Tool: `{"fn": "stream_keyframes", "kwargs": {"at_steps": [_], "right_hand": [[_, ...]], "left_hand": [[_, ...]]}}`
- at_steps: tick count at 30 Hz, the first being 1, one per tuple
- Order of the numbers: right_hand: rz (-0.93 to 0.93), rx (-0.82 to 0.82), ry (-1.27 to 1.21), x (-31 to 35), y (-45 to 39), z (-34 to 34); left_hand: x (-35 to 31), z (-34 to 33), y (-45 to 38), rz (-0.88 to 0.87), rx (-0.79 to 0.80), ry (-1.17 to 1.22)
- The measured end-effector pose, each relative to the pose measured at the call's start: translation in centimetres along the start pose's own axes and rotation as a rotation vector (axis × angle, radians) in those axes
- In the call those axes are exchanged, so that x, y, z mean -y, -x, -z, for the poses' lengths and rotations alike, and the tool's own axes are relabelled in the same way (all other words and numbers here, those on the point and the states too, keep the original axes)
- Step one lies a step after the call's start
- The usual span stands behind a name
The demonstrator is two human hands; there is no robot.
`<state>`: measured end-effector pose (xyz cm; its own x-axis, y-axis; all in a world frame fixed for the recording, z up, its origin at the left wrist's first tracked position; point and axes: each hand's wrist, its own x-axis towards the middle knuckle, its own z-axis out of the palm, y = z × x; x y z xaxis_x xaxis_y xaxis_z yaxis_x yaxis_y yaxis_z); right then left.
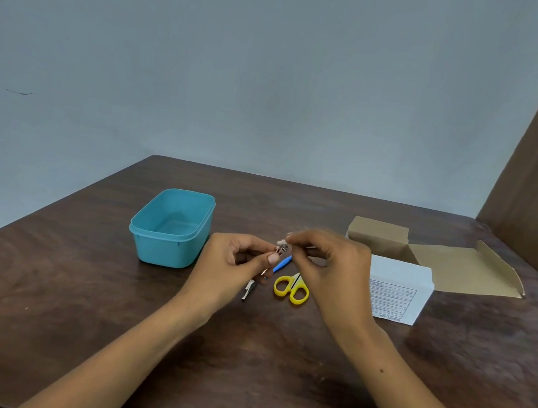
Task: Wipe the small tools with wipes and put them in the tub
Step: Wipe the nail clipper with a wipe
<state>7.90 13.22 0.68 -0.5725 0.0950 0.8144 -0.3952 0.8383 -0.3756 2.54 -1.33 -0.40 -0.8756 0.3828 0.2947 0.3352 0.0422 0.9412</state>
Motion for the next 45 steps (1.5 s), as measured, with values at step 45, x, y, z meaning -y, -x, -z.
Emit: {"fn": "stream_keyframes", "kwargs": {"at_steps": [45], "right_hand": [[-0.234, 0.093, -0.234, 0.1, -0.6, 0.4]], "left_hand": [[-1.2, 0.6, 0.4, 0.303, 0.116, 0.312]]}}
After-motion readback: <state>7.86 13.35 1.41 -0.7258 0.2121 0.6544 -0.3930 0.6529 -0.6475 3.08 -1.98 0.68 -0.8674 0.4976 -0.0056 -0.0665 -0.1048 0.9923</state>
